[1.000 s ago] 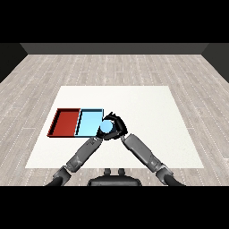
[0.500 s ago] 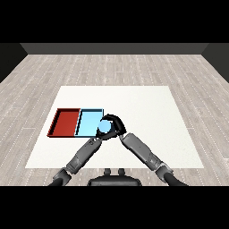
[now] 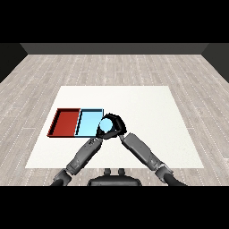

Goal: Pick the blue can and put it in the blue box

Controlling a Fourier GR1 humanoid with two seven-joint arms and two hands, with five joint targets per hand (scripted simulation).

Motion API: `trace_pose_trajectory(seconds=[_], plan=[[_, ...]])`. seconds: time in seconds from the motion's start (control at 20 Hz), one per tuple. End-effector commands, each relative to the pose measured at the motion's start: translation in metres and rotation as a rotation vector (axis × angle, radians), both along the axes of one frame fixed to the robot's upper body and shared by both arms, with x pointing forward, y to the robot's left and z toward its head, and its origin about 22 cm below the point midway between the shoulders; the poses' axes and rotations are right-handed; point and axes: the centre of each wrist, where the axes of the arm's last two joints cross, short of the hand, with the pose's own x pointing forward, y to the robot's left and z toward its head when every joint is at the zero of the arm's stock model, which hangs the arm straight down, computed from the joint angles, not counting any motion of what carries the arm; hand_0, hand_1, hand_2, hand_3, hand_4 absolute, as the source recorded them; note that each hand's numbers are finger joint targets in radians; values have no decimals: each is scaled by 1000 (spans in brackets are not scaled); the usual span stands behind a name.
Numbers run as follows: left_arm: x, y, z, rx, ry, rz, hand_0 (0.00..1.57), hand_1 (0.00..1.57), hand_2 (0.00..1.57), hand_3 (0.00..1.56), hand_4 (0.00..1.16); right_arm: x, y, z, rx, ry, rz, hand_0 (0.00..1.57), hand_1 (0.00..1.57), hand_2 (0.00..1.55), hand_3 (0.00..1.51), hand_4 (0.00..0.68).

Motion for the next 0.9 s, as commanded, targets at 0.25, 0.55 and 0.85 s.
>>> trace_pose_trajectory(seconds=[0.25, 0.55, 0.85], plan=[[2, -5, -6, -44, 30, -5, 1571, 1571, 1516, 1448, 1097, -2, -3, 1, 39, 62, 10, 0, 0, 0, 0, 0], [6, -2, -9, -30, 13, -4, 1571, 1571, 1546, 1477, 1138, 0, -13, 0, 13, 68, 27, 0, 0, 0, 0, 0], [11, 9, -25, 24, 11, 6, 1571, 1571, 1571, 1504, 1134, -2, -23, 7, 85, 85, -1, 0, 0, 0, 0, 0]])
